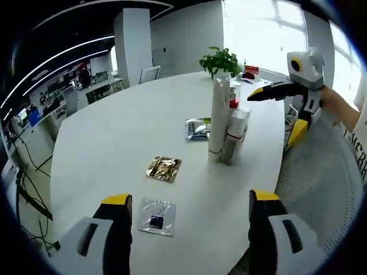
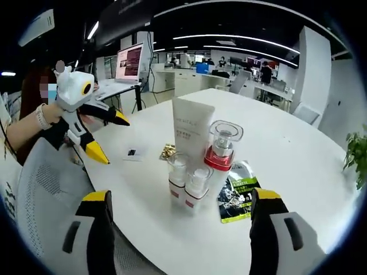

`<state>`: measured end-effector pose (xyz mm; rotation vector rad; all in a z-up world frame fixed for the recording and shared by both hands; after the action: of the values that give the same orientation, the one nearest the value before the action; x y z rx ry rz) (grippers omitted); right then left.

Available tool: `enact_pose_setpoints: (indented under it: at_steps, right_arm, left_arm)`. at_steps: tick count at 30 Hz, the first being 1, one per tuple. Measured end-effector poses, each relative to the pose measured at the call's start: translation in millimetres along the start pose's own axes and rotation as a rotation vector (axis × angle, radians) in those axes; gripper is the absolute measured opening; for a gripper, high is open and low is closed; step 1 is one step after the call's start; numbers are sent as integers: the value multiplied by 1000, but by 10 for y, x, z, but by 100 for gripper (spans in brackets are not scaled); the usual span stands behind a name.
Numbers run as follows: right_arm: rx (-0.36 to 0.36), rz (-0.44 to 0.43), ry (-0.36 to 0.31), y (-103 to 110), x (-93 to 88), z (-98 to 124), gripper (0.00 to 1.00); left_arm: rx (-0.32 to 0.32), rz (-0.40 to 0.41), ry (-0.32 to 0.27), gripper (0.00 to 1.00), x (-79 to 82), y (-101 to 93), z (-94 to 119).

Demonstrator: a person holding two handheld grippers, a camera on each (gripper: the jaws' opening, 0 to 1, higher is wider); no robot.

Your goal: Arrange the skincare products in the storage area until every visible bottle or jar stands upright without overlapping.

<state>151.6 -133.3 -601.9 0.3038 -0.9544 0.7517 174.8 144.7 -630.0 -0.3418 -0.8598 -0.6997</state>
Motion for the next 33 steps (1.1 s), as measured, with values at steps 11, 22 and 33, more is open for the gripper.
enact_pose_setpoints:
  at_steps: [11, 22, 33]
  right_arm:
    - [-12, -13, 2, -1, -22, 16, 100]
    - [-20, -29, 10, -24, -53, 24, 100]
    - [-18, -37, 14, -32, -61, 10, 100]
  left_arm:
    - [31, 42, 99, 72, -240, 263, -187]
    - [33, 36, 195, 64, -396, 400, -343]
    - [27, -26, 261, 61, -407, 521, -412]
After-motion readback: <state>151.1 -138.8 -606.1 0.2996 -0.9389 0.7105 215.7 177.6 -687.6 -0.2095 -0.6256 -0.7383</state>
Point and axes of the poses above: the point that each gripper's makers call its tool centre point, and the gripper's own axes: z roughly backward along the fingers, y roughly to its left, x roughly out of its top, the point moved 9 cm from there along z, roughly backward along the fingers, and after that the axes turned 2 degrees about z, right-handed, at the moved point
